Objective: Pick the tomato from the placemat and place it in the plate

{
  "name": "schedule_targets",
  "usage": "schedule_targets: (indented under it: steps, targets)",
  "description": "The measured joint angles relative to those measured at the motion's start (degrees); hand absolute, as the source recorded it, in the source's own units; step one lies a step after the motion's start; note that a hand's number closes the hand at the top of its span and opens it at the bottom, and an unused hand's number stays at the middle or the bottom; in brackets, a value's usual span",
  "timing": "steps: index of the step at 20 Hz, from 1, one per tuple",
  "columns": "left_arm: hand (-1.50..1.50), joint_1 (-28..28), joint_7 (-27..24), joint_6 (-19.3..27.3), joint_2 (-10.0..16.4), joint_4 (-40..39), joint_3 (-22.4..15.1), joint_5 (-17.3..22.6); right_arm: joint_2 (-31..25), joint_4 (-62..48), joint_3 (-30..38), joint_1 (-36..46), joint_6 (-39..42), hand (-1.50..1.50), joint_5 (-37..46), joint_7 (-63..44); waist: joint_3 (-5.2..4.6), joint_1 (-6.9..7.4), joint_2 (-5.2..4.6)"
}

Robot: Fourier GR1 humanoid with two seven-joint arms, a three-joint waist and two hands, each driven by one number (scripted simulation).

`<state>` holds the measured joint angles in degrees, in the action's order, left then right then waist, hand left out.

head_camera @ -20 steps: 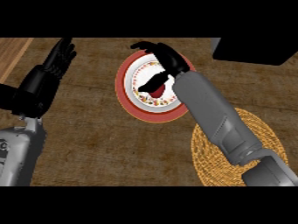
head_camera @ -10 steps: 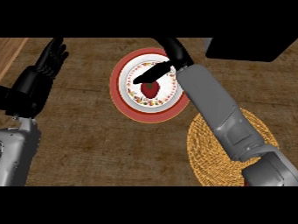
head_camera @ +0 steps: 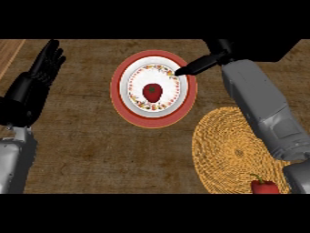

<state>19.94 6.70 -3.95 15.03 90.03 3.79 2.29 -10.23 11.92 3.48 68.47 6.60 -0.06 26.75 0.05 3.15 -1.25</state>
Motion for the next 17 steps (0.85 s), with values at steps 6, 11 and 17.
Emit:
schedule_targets:
  steps: [6, 11, 17]
  targets:
    - [0.00, -0.60, 0.10, -0.81, 0.34, 0.77, 0.11, 0.18, -6.72, -1.96, 0.44, -2.30, 6.54, -1.50, 0.77, 5.66, 0.05, 0.38, -0.29]
    - [0.00, -0.28, 0.21, -0.67, -0.39, 0.98, -0.35, 0.04, -11.67, -3.52, 0.75, -2.43, 10.69, -1.50, 1.38, 7.74, 0.09, 0.68, -0.49]
    - [0.00, -0.38, -0.85, -1.19, -0.33, 0.40, -0.07, 0.10, -16.00, -4.37, 0.19, -4.05, 13.66, -1.50, 2.89, 11.95, 0.13, 1.15, -0.76]
